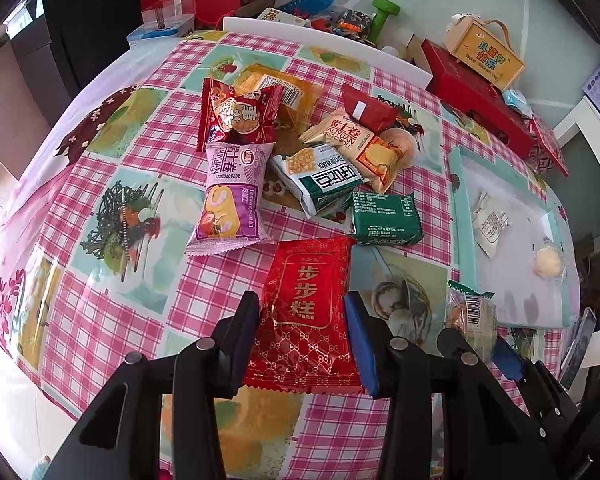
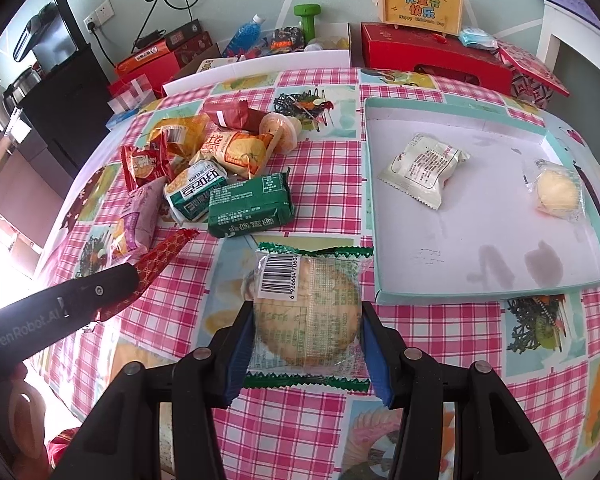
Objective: Organize snacks
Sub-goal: 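Hold the red packet in the left tool while the right tool holds the cracker bag, then lift the red packet with the left tool while the right tool carries the cracker bag over the tray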
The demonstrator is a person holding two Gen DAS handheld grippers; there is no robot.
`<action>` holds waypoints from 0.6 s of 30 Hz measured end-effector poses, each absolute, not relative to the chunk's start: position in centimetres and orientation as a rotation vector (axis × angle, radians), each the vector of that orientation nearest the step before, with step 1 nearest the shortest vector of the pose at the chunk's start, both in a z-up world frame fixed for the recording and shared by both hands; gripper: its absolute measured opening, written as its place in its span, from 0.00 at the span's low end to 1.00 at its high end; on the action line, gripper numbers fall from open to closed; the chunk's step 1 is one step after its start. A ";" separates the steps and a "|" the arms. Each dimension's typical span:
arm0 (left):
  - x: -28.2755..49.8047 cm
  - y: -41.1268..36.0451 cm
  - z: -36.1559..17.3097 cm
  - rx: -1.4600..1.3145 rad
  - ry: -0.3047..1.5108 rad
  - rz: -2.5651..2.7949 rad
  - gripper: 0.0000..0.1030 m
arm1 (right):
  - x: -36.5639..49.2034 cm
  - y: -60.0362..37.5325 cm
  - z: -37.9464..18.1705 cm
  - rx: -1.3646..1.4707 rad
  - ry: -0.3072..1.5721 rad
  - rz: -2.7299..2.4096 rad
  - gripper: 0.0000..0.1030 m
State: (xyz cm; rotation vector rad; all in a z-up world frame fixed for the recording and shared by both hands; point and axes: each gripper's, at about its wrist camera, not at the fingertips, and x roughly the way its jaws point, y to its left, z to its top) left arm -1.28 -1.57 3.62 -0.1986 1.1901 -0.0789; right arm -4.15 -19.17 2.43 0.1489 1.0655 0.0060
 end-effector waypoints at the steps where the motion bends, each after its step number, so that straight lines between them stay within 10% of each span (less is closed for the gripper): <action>1: -1.3 -1.6 3.6 -0.198 1.192 -0.079 0.42 | -4.2 -19.3 2.4 0.150 1.065 0.006 0.51; 3: -1.3 -1.9 3.4 -0.202 1.194 -0.088 0.16 | -4.3 -19.4 2.4 0.155 1.064 0.005 0.51; 10: -1.0 -2.4 2.7 -0.192 1.212 -0.091 0.13 | -4.3 -19.9 1.9 0.167 1.074 0.002 0.51; 18: 0.3 -0.9 -0.4 -0.186 1.266 -0.025 0.51 | -4.3 -20.2 0.6 0.178 1.110 -0.001 0.51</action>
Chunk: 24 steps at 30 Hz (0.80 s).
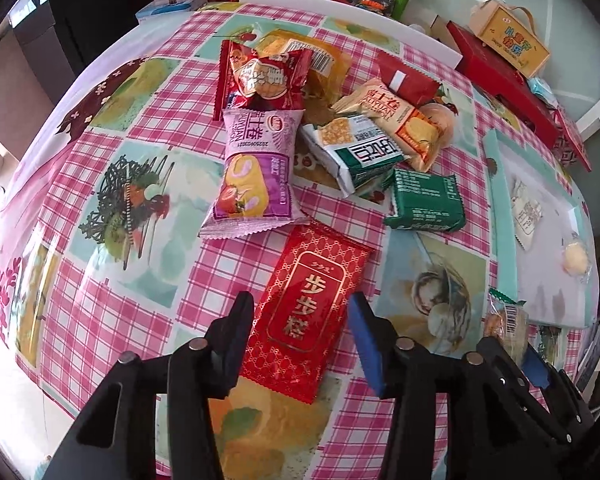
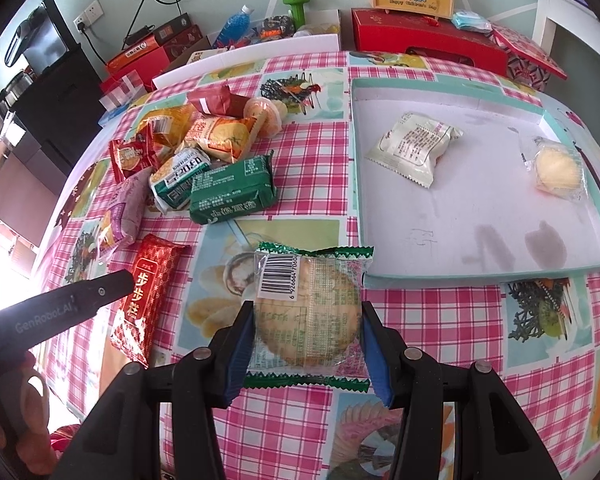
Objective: Organize snacks
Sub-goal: 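Lift the red packet with the left tool while the right tool carries the cracker bag over the tray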
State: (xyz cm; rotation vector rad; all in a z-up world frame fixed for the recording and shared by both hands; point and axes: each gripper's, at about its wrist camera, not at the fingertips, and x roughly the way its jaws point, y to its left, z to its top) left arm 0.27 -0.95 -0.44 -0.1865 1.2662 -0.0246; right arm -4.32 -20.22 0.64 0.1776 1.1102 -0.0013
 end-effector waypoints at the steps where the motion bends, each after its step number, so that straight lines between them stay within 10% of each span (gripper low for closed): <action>1: 0.5 -0.9 -0.8 -0.185 1.273 -0.025 0.51 | -4.3 -20.2 0.5 0.175 1.114 0.000 0.51; 24: 2.2 -3.3 -4.1 -0.034 1.295 -0.013 0.49 | -4.0 -19.4 -0.9 0.167 1.173 0.006 0.51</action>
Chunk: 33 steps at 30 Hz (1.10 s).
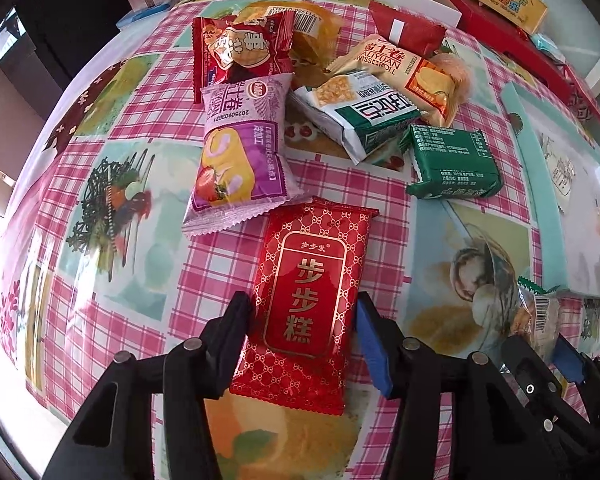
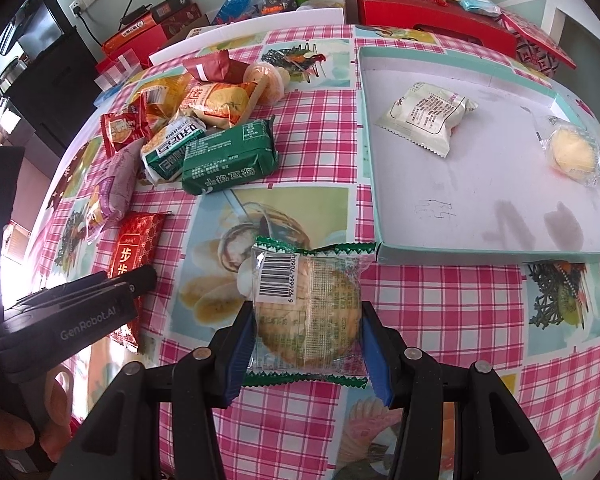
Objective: Organize snacks
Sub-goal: 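Lift the red packet with the left tool while the right tool carries the cracker bag over the tray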
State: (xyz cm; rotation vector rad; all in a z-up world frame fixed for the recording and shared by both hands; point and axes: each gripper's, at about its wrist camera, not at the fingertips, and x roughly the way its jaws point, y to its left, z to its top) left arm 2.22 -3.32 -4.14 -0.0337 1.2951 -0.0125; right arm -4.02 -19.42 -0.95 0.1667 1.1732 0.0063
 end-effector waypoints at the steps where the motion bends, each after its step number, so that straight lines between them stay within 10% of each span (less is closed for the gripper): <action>1: 2.2 -3.3 -4.1 -0.041 1.293 -0.015 0.49 | -4.1 -19.4 -1.0 0.167 1.173 0.006 0.51; 33: -0.6 -5.6 7.2 -0.096 1.083 -0.156 0.46 | -4.8 -22.7 4.0 0.219 1.025 0.011 0.51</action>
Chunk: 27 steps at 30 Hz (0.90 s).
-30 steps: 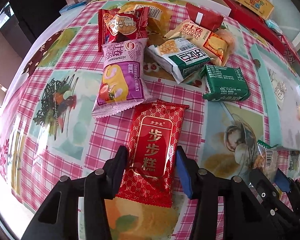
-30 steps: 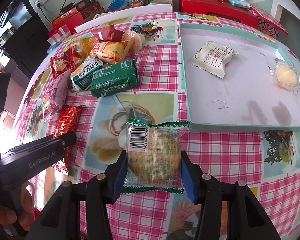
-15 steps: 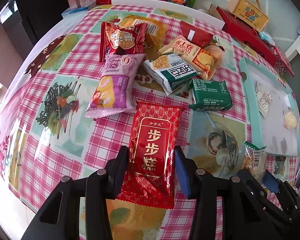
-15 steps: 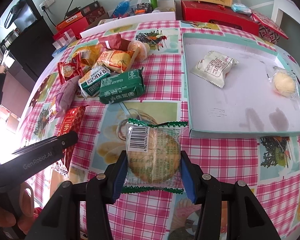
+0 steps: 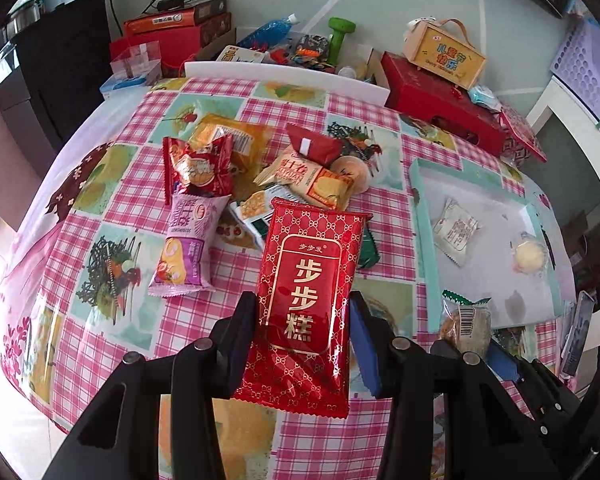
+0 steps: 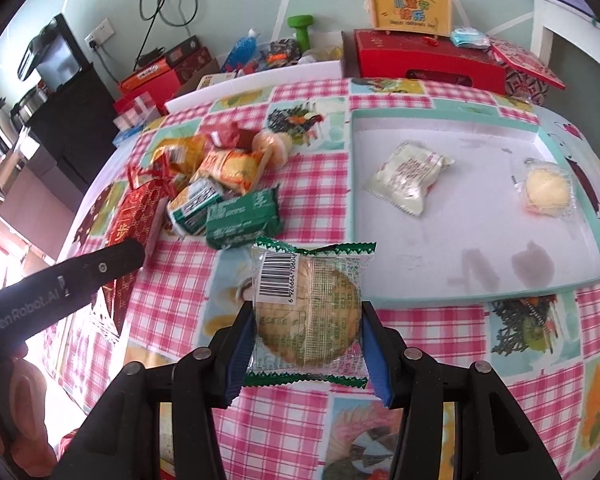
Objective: Organize snacks
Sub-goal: 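Lift the red packet with the left tool while the right tool carries the cracker bag over the tray, then open the left tool to drop the red packet while the right tool releases the cracker in the tray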
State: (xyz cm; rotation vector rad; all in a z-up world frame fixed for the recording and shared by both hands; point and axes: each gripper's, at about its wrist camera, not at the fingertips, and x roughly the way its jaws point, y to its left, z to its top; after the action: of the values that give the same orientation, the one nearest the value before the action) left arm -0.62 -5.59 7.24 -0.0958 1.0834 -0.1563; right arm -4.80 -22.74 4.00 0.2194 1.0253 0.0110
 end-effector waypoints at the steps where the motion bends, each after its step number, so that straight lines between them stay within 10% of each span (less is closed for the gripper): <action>1: -0.5 -6.3 7.4 -0.085 1.083 -0.167 0.46 | -4.7 -23.5 4.1 0.227 1.020 -0.003 0.51; 27: 3.4 -26.2 5.1 0.171 1.116 -0.406 0.46 | -2.5 -40.2 1.9 0.292 1.023 -0.273 0.51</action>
State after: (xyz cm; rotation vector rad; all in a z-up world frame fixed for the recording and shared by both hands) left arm 3.39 -26.16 5.12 0.1714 1.1159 -0.4060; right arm -2.48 -40.16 1.87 0.2920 1.0228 -0.2732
